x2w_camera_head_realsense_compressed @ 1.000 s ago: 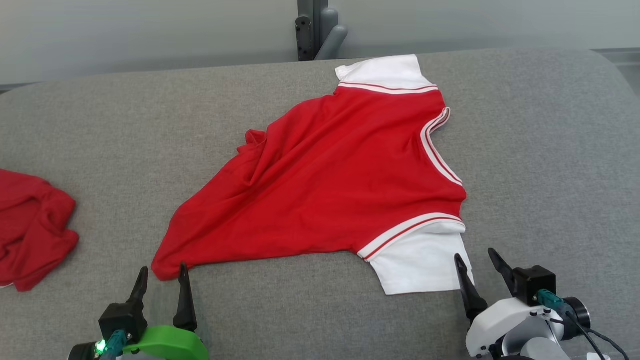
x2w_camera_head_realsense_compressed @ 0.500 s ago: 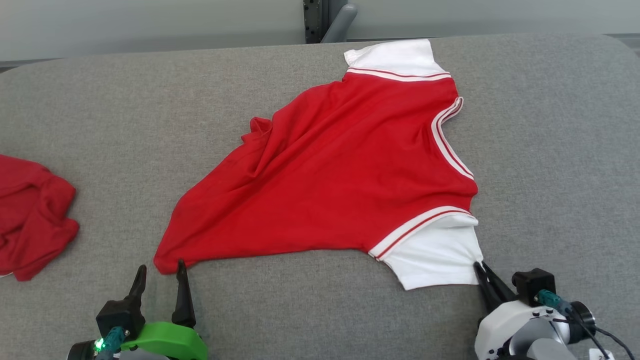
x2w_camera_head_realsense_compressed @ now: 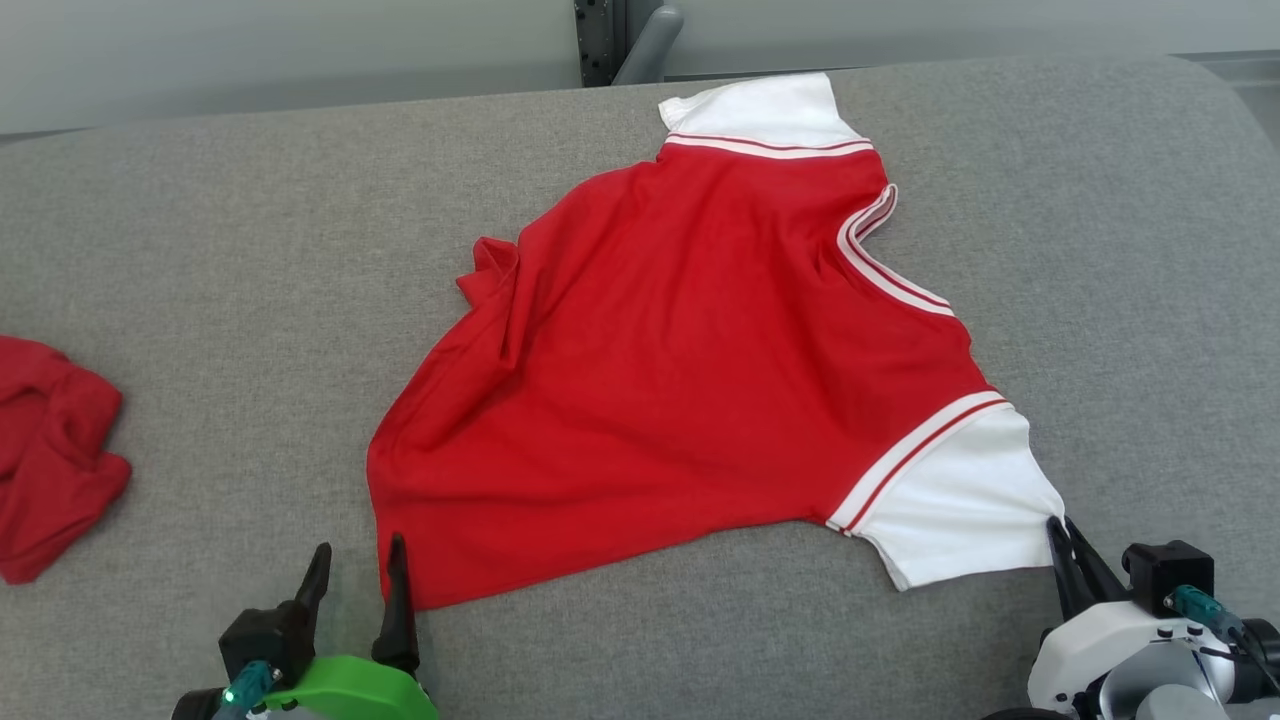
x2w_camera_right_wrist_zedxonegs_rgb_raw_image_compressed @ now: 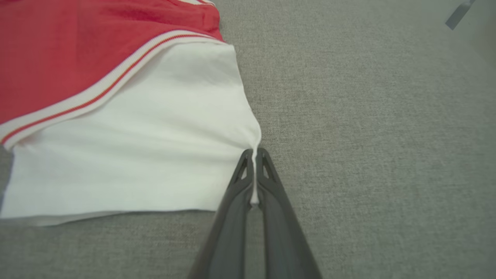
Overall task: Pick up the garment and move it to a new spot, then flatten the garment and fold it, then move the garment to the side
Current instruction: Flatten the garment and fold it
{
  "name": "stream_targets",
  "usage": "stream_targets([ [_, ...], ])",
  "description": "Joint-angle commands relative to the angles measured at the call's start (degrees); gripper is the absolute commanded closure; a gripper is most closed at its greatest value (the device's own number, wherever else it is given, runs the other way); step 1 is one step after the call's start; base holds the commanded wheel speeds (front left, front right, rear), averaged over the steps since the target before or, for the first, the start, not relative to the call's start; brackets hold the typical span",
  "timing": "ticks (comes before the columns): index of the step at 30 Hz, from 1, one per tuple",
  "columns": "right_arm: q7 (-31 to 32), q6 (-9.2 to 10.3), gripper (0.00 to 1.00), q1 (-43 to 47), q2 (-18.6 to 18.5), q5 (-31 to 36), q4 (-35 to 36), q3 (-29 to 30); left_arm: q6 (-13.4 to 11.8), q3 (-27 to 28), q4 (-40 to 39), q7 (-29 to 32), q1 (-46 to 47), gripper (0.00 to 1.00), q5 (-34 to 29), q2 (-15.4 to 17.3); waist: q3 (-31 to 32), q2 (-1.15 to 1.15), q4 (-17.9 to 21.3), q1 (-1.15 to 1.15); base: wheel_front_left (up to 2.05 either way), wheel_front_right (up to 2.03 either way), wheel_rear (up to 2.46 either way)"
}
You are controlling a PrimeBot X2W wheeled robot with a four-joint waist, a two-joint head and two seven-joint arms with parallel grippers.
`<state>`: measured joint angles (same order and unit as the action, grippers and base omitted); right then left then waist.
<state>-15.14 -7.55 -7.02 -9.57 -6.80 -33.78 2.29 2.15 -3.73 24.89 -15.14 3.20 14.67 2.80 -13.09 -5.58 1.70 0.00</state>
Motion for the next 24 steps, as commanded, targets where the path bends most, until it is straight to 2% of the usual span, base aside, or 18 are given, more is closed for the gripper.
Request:
stream_targets([
  [1,0.07,0.12,1.00,1.01,0.23,0.39,0.16,0.15,0.34,-0.23,0.27,0.00,-0.38,0.00,0.19,0.19,0.00,0.00,-0.07,0.00,0.00,0.00,0.00],
  [16,0.07,0.12,1.00,0.09,0.59,0.61,0.59,-0.18,1.84,-4.87,4.19,0.01,-0.67,0.00,2.81,0.19,0.05,0.00,-0.53,0.00,0.00,0.00,0.00],
  [17,0.07,0.12,1.00,0.07,0.63,0.61,0.68,-0.18,1.76,-4.95,4.25,0.01,-0.53,0.11,2.83,0.18,0.03,0.00,-0.46,0.00,0.00,0.00,0.00],
  [18,0.07,0.12,1.00,0.01,0.65,0.62,0.75,-0.20,1.83,-4.99,4.24,0.01,-0.38,0.37,3.12,0.18,0.01,0.00,-0.39,0.00,0.00,0.00,0.00],
  [19,0.07,0.12,1.00,-0.06,0.66,0.61,0.76,-0.24,2.01,-5.31,4.35,0.01,-0.24,0.71,2.78,0.18,0.00,0.00,-0.31,0.00,0.00,0.00,0.00],
  [20,0.07,0.12,1.00,-0.12,0.73,0.48,0.89,-0.26,2.12,-5.45,4.43,0.01,-0.20,0.93,2.78,0.18,0.02,0.00,-0.25,0.00,0.00,0.00,0.00],
  [21,0.07,0.12,1.00,-0.10,0.74,0.39,0.93,-0.30,2.23,-5.54,4.49,0.01,-0.16,1.00,2.88,0.18,0.08,0.00,-0.19,0.00,0.00,0.00,0.00],
  [24,0.06,0.12,1.00,-0.33,0.99,-0.22,1.47,-0.31,2.38,-5.69,4.82,0.01,-0.16,1.00,3.06,0.18,0.64,0.00,-0.03,0.00,0.00,0.00,0.00],
])
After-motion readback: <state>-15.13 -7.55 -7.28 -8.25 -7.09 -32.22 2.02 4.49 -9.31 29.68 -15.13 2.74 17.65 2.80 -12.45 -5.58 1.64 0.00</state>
